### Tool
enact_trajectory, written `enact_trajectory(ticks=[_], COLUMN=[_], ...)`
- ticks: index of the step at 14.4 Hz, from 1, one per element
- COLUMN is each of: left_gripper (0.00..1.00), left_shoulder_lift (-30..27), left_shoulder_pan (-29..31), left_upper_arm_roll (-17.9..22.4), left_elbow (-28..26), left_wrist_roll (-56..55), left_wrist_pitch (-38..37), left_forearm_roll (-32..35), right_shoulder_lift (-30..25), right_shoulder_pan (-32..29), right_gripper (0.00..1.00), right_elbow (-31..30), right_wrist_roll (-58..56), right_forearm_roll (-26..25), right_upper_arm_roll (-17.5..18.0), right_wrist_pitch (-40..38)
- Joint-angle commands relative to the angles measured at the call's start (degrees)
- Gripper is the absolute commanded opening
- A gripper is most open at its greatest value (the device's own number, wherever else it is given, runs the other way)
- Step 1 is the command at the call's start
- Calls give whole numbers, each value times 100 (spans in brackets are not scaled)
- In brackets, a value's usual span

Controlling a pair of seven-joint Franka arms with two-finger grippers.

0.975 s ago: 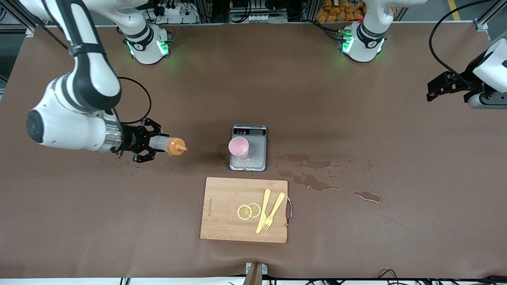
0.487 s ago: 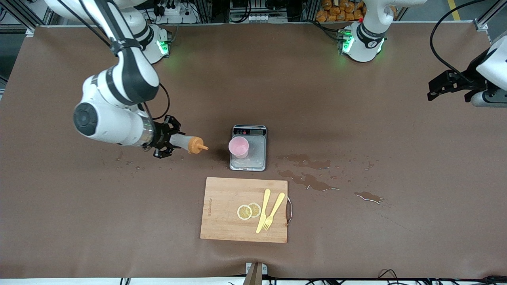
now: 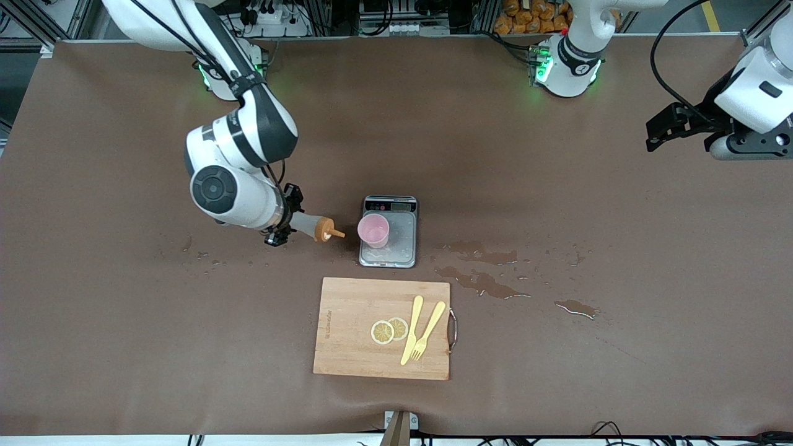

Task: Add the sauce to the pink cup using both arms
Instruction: 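Lift the sauce bottle with the right gripper and tilt it over the cup, then hold the tilted bottle over the pink cup with the right gripper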

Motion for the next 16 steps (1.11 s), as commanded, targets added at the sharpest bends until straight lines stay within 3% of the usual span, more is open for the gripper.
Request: enact_trajectory(ticks=[1,7,12,16], left_gripper=[100,100,100,100], left_shoulder_lift=[-87,-69,-17,-17], left_shoulder_pan=[78,78,122,131], left_upper_arm_roll=[28,81,81,81], left_elbow=[53,61,114,114], left_wrist_roll=[-7,29,38,38], left_wrist_pitch=[-148,-130,-86,-86], left_forearm_roll=[-15,-6,-15,-6], right_shoulder_lift=[301,679,1022,1128], right_shoulder_pan=[207,541,778,867], right_gripper=[47,47,47,47], right_elbow=[407,776,1593,1673], right_wrist_roll=[526,869,1089,1133], right_forearm_roll=[-500,-1089,-1169,-1415], right_upper_arm_roll=[-39,-47,-47,-56], right_wrist_pitch=[-214,-757,-1654,-1848])
